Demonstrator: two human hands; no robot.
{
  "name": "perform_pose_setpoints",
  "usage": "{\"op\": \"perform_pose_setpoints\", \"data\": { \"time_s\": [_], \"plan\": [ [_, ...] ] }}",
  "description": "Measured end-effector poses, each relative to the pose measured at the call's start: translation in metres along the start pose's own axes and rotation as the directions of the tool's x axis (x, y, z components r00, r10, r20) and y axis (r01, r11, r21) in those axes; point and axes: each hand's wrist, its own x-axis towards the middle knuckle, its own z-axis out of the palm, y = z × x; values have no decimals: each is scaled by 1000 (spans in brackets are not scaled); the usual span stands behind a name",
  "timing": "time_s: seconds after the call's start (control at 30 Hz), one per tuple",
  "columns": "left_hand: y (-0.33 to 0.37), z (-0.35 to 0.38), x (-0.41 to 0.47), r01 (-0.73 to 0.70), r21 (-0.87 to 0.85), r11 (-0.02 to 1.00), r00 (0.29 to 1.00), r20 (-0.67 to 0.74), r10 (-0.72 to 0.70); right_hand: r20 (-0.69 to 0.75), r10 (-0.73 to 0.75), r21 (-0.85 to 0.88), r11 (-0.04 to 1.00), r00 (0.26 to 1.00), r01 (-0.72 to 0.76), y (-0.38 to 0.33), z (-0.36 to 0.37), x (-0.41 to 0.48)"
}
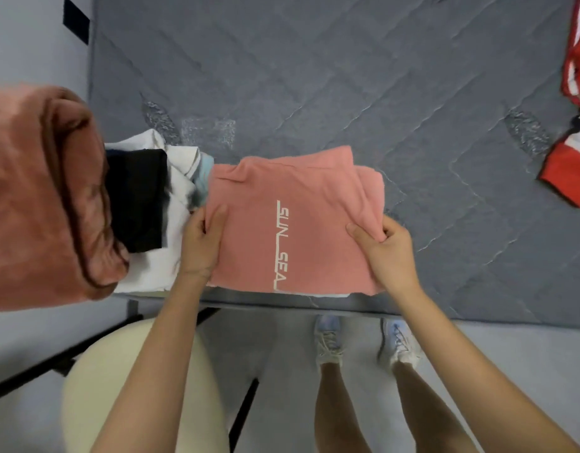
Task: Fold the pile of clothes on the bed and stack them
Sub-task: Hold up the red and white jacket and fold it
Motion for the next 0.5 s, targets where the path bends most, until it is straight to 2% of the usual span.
{"op": "perform_pose_setpoints", "data": {
  "time_s": [0.2, 0.43, 0.5],
  "plan": [
    [-33, 23, 16, 58, 132, 990, 998, -18, -56, -66, 94, -66, 993, 993, -98, 30, 8, 24],
    [-57, 40, 24, 19, 386, 922, 998, -66, 7, -92, 77, -292, 951, 993, -101, 45, 19, 41],
    [-61, 40, 30, 25, 441, 897, 998, -62, 2, -111, 26, -365, 929, 994, -65, 44, 19, 40]
  ]
}}
